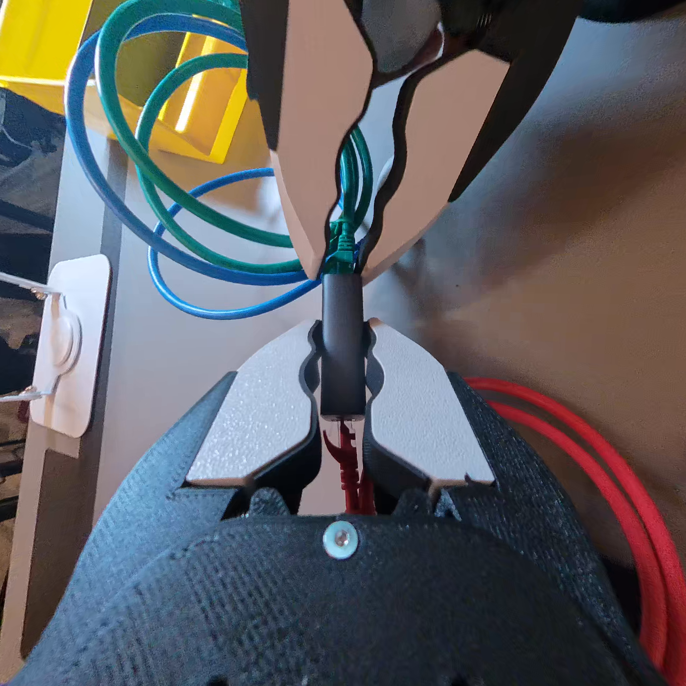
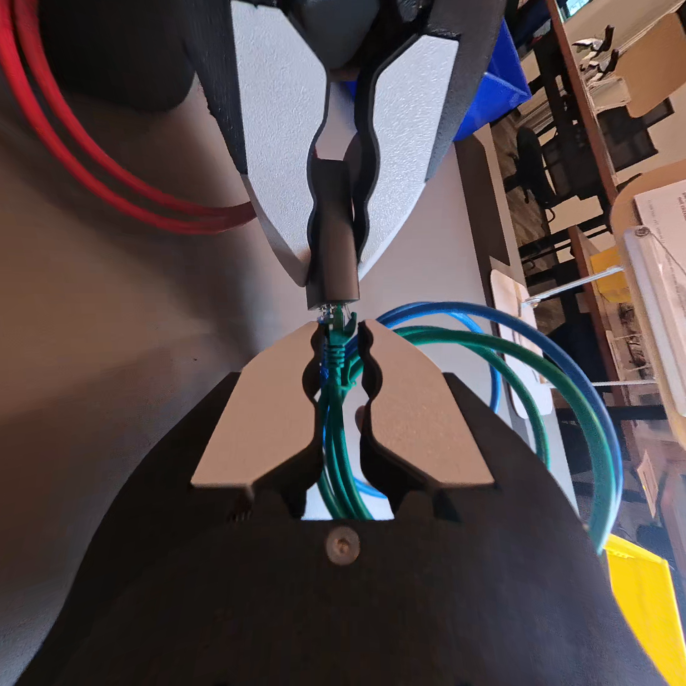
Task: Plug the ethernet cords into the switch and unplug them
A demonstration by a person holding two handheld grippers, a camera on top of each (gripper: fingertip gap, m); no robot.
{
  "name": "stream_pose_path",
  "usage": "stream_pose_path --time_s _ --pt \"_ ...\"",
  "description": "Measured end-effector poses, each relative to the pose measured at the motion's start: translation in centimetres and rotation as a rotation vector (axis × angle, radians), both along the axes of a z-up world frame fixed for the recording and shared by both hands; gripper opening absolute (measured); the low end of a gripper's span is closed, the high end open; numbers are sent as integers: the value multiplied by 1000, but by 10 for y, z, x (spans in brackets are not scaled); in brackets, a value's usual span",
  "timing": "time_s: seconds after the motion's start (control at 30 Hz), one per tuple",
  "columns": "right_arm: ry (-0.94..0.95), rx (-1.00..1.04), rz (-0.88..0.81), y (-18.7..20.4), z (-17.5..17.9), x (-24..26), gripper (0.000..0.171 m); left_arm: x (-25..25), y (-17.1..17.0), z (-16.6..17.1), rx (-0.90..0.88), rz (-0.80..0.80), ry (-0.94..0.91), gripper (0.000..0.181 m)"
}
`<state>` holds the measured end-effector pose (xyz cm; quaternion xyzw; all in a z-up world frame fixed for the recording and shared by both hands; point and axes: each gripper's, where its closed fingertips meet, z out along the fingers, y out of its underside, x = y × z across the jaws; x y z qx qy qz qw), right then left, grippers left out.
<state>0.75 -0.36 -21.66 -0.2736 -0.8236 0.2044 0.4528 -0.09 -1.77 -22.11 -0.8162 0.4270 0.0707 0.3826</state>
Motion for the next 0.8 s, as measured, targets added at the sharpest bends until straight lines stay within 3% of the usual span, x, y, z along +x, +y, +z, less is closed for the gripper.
stream_pose_path --time_s 0.23,0.5,0.8 --pt "6 16 43 -6 -3 2 15 2 -3 -2 0 -60 -5 21" --pt "-14 139 86 -14 -12 4 13 0 -6 -12 24 -143 119 21" --pt "-121 201 190 -22 -21 21 13 13 -12 -26 -47 -191 33 22"
